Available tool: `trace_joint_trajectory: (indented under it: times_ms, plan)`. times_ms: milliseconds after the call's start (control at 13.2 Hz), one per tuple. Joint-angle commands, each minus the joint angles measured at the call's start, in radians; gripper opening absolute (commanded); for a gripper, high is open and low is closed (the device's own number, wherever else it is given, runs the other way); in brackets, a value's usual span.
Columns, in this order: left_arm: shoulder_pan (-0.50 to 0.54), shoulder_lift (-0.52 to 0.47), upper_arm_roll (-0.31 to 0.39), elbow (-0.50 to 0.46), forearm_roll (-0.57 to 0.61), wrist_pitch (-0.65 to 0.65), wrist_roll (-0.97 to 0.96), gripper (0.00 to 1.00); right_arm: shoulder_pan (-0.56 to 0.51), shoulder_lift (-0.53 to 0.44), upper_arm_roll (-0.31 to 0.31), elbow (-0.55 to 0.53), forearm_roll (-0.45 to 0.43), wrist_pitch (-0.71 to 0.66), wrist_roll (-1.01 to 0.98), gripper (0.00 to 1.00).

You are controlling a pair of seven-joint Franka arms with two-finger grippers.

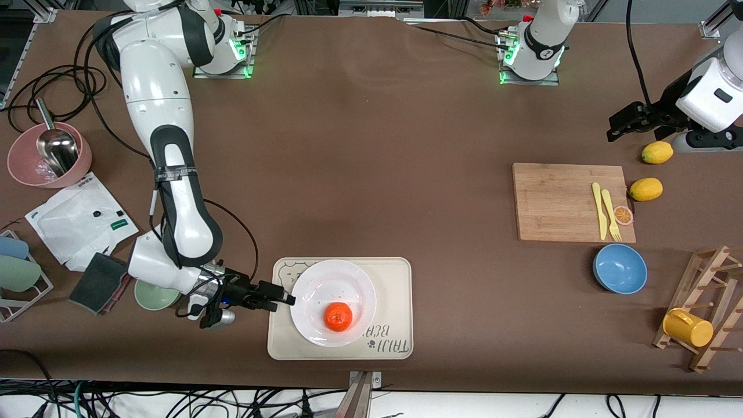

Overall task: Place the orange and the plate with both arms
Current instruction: 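Open the right gripper to release the plate rim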

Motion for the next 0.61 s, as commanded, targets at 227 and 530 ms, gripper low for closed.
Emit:
trace_joint_trajectory:
  times_ms: [227, 530]
  plan:
    - [-0.008, 0.012, 0.007, 0.028, 0.013, -0.021, 0.022, 1.0, -0.003, -0.107, -0.088, -0.015, -0.384, -0.3, 0.145, 1.0]
    - [-0.008, 0.012, 0.007, 0.028, 0.013, -0.021, 0.021, 1.0, 0.008, -0.179, -0.105, -0.015, -0.708, -0.461, 0.269, 1.0]
